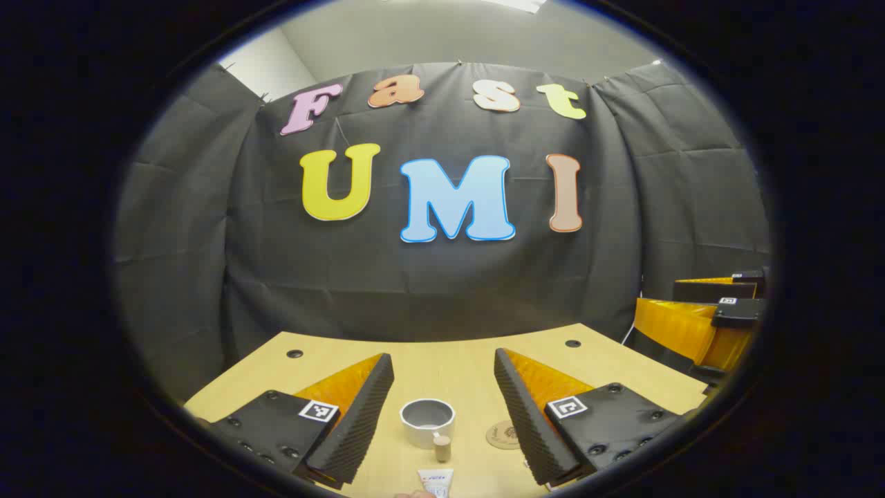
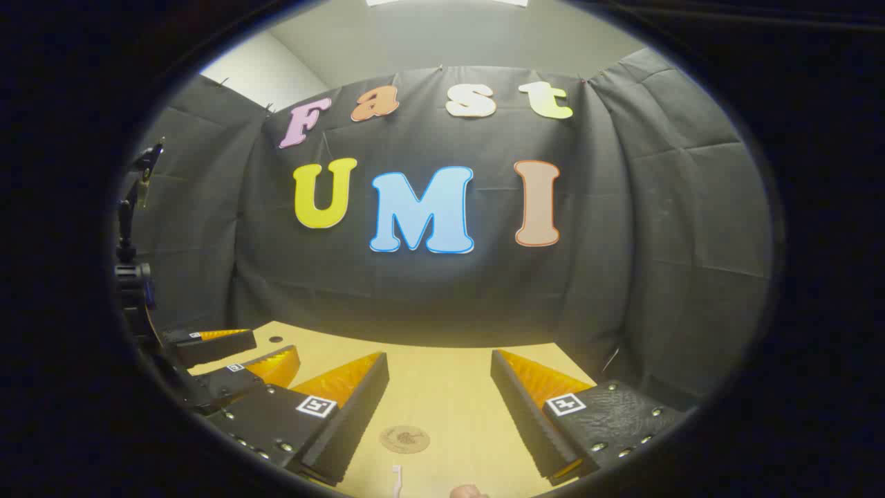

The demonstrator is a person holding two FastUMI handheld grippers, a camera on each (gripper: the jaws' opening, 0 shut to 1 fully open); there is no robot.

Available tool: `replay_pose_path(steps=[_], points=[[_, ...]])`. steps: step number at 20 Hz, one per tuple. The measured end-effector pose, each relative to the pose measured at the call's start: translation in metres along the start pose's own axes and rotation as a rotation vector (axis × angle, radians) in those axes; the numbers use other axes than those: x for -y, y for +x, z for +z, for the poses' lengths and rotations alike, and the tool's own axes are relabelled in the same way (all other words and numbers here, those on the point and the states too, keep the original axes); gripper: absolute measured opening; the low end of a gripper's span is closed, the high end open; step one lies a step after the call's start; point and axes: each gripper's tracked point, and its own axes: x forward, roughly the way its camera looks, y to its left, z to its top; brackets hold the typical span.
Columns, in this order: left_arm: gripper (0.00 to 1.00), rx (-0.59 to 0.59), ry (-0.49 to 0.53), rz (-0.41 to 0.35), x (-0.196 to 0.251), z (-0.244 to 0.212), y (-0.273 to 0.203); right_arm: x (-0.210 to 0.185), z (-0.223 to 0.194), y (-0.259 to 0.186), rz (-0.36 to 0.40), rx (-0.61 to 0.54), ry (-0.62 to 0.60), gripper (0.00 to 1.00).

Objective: Put the toothbrush and toothpaste on the desktop into the cup, then pick up the cup and place it on the coaster on the desktop.

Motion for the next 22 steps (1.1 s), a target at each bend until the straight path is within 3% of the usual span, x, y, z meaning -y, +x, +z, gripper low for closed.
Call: replay_pose_path(steps=[13,22], points=[[0.94,-0.044,-0.025,0.010,-0.005,-0.011,0.005,-0.002,-0.018,0.004,-0.005,-0.086,0.023,0.94],[0.94,-0.267,-0.061,-0.030,0.000,-0.070,0.010,-0.011,-0.069,0.005,0.021,-0.290,0.078,0.95]])
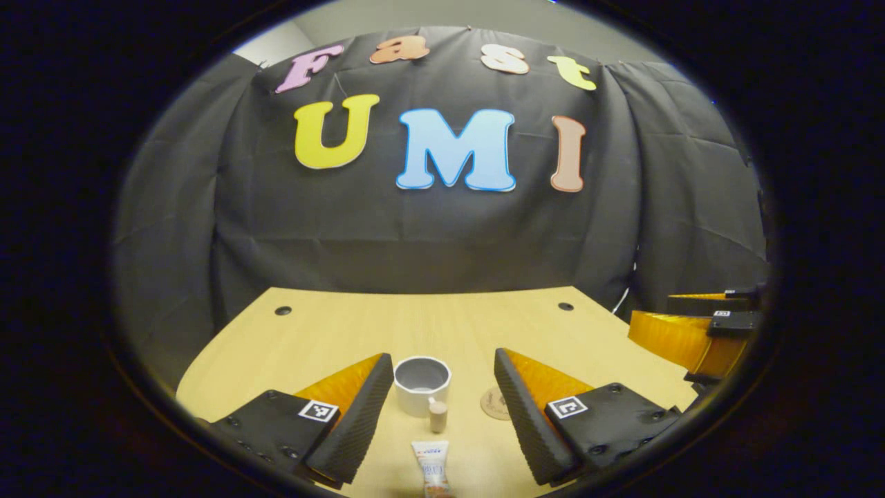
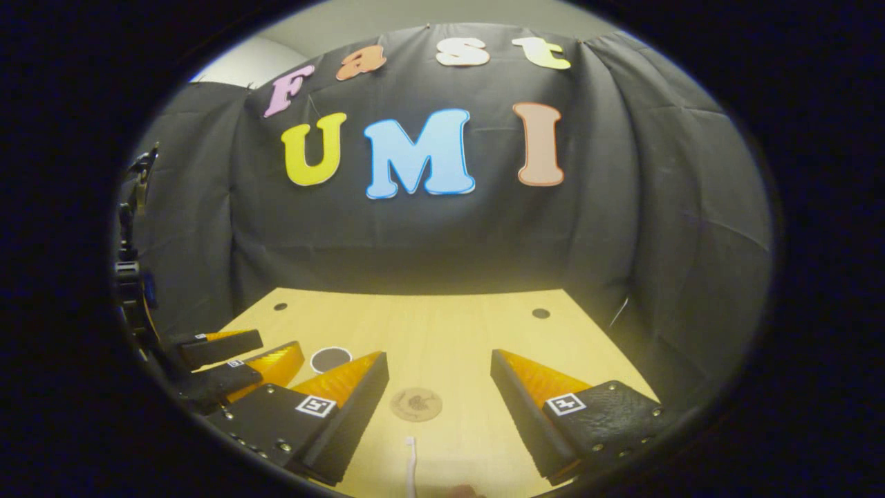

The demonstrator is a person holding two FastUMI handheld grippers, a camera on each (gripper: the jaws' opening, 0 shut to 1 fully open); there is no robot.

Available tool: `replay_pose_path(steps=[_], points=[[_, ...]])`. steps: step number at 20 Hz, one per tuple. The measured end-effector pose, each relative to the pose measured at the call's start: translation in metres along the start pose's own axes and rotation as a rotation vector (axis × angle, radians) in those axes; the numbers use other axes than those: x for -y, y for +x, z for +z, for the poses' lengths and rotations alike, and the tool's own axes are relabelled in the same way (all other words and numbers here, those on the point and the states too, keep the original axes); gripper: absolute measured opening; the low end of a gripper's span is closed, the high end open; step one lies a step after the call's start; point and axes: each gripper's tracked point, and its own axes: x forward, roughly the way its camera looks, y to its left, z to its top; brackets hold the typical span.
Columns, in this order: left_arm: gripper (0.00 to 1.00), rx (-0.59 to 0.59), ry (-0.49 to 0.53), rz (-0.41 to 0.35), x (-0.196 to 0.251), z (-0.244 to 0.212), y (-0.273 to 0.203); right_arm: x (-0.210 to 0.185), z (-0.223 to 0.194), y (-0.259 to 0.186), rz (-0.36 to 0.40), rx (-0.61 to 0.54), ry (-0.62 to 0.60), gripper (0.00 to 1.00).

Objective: Put the toothbrush and toothpaste on the desktop into the cup, then pick up the cup and place it on the coaster on the desktop.

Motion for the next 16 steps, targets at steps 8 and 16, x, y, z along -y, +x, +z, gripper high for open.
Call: replay_pose_path(steps=[8,16], points=[[0.94,-0.255,-0.045,0.009,-0.011,-0.070,0.014,-0.010,-0.069,0.018,0.046,-0.274,0.050,0.96],[0.95,-0.514,-0.065,0.017,-0.019,-0.139,0.014,-0.027,-0.135,0.023,0.080,-0.522,0.092,0.96]])
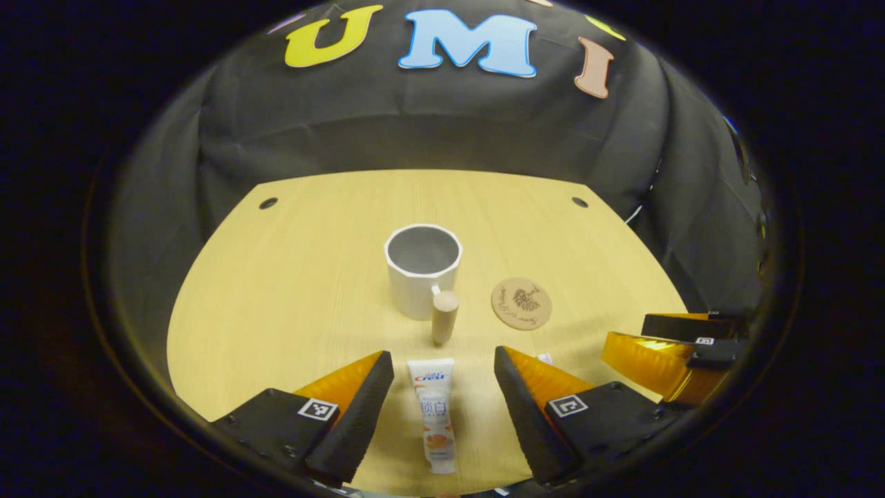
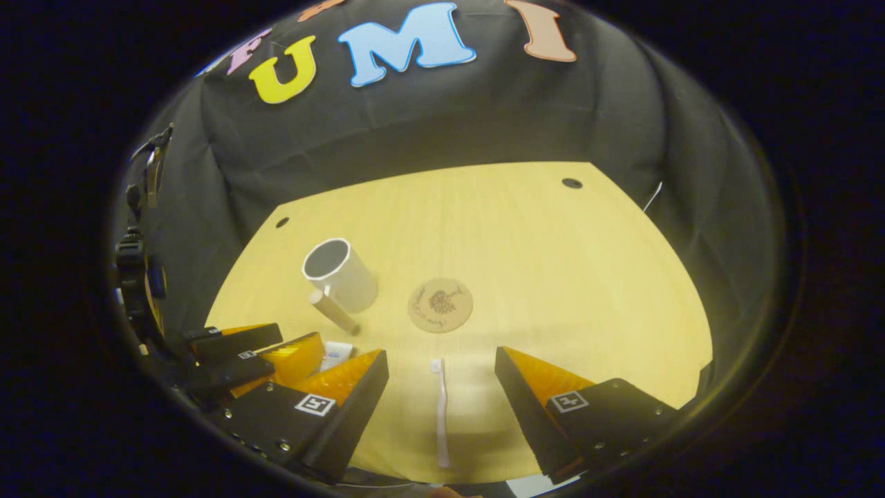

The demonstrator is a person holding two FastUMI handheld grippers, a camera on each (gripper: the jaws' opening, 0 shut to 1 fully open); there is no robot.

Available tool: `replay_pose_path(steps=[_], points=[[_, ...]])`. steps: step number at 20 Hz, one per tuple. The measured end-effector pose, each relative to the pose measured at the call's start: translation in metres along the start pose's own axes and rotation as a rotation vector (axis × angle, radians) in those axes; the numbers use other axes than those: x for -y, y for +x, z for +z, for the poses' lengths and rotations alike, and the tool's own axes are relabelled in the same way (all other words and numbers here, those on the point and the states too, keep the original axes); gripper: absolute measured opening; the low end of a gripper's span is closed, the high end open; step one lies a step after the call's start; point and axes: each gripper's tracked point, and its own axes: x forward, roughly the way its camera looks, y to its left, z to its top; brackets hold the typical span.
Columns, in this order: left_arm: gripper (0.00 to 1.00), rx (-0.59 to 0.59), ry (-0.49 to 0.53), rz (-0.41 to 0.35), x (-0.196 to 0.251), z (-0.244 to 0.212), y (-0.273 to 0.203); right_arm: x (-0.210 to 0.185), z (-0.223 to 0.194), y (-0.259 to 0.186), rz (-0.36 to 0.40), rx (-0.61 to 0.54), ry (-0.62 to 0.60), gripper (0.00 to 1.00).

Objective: Put the toothbrush and toothpaste on the desktop into the cup, then pick up the cup and place it on the coaster on the desktop.

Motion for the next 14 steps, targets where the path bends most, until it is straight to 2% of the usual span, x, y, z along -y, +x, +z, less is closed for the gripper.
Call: replay_pose_path(steps=[6,14], points=[[0.96,-0.200,-0.027,0.021,-0.014,-0.044,0.023,-0.006,-0.036,0.022,-0.003,-0.161,-0.019,0.97],[0.96,-0.402,-0.066,-0.013,-0.014,-0.088,0.034,-0.011,-0.080,0.043,-0.018,-0.359,-0.059,0.95]])
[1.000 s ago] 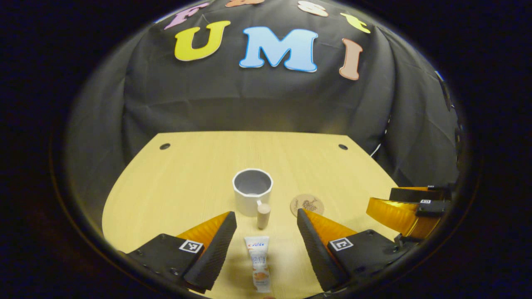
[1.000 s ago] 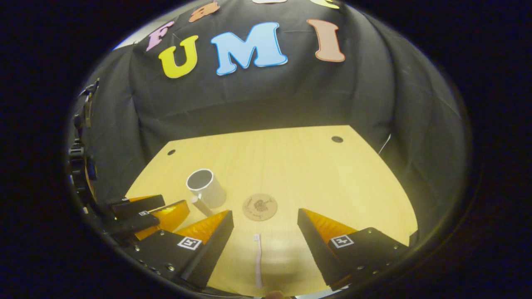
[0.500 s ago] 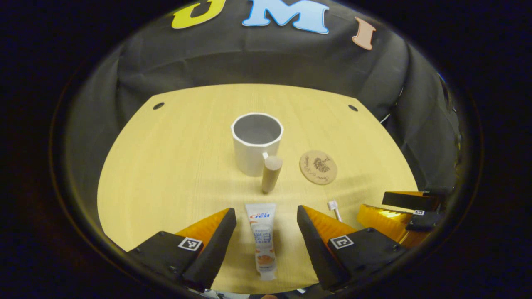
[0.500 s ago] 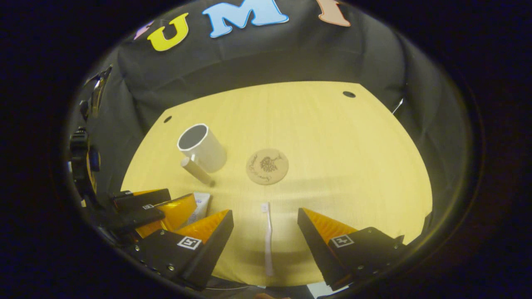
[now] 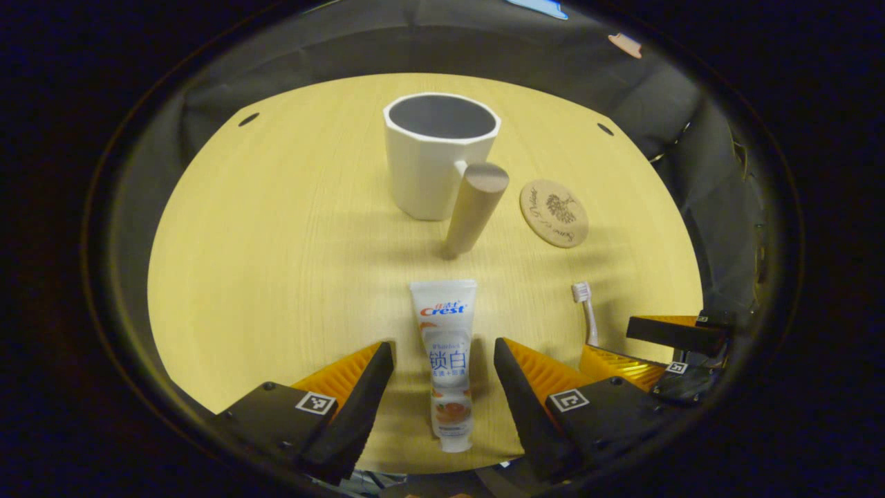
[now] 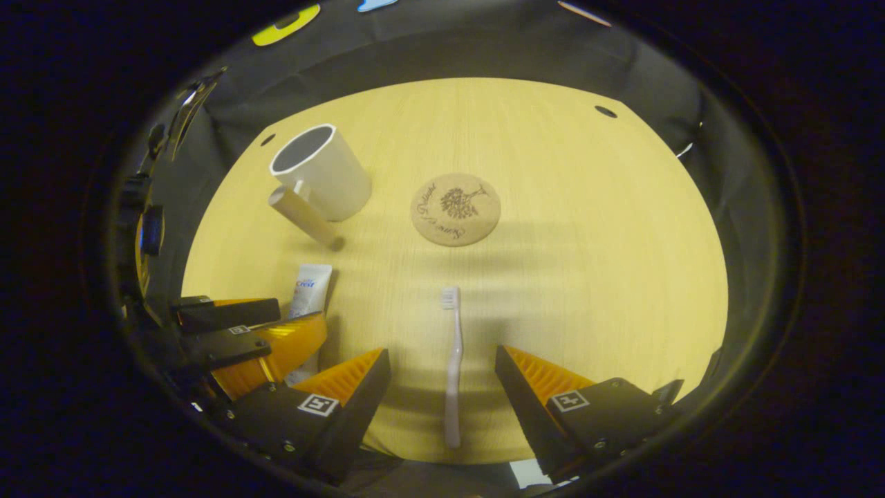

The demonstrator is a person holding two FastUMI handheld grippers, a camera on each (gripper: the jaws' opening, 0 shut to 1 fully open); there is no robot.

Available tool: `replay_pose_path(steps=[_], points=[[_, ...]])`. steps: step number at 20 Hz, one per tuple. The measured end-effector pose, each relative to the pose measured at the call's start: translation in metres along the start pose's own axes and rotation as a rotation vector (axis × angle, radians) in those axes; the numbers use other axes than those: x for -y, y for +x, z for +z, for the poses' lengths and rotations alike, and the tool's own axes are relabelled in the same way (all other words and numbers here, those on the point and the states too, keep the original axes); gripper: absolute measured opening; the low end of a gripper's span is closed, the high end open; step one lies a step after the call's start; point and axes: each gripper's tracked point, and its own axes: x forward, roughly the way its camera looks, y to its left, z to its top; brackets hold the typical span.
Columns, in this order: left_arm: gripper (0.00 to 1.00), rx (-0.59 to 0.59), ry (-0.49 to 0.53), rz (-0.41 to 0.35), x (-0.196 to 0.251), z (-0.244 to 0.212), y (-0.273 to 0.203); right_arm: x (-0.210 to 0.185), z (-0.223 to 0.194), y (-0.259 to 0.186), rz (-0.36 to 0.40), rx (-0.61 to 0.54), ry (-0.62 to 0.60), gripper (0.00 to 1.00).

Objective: Put the toothbrush and toothpaste on the desktop into the cup, then pick up the cup and place it on the coaster on the desktop.

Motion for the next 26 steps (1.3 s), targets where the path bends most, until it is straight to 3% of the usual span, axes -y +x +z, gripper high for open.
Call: replay_pose_path(steps=[8,9,10,13,15,16,17,18,19,20,22,23,26], points=[[0.90,-0.055,0.047,0.004,0.000,-0.005,0.008,0.001,-0.024,0.018,-0.024,-0.121,-0.021,0.80],[0.82,-0.060,0.051,0.004,0.001,-0.006,0.009,0.003,-0.022,0.019,-0.036,-0.119,-0.028,0.77],[0.77,-0.063,0.058,0.006,0.000,-0.007,0.008,0.003,-0.022,0.018,-0.035,-0.121,-0.032,0.67],[0.64,-0.064,0.059,0.016,-0.001,-0.006,0.009,0.011,-0.021,0.020,-0.074,-0.119,-0.048,0.67],[0.60,-0.059,0.057,0.026,-0.003,-0.005,0.009,0.012,-0.021,0.019,-0.076,-0.129,-0.064,0.41],[0.61,-0.061,0.042,0.027,-0.003,-0.004,0.011,0.012,-0.021,0.021,-0.082,-0.129,-0.076,0.46],[0.47,-0.062,0.044,0.028,-0.003,-0.004,0.010,0.016,-0.027,0.021,-0.102,-0.142,-0.088,0.46],[0.50,-0.061,0.046,0.032,-0.005,-0.006,0.011,0.015,-0.024,0.020,-0.102,-0.146,-0.060,0.41],[0.50,-0.052,0.026,0.030,-0.003,-0.003,0.013,0.015,-0.023,0.019,-0.094,-0.147,-0.066,0.28],[0.43,-0.055,0.030,0.030,-0.002,-0.005,0.012,0.016,-0.022,0.019,-0.092,-0.144,-0.071,0.24],[0.42,-0.048,0.034,0.031,-0.002,-0.004,0.011,0.014,-0.019,0.012,-0.079,-0.130,-0.047,0.23],[0.39,-0.047,0.045,0.028,-0.001,-0.003,0.011,0.016,-0.020,0.015,-0.066,-0.134,-0.044,0.10],[0.31,-0.034,0.049,0.021,-0.001,-0.004,0.012,0.020,-0.017,0.025,-0.036,-0.098,0.001,0.10]])
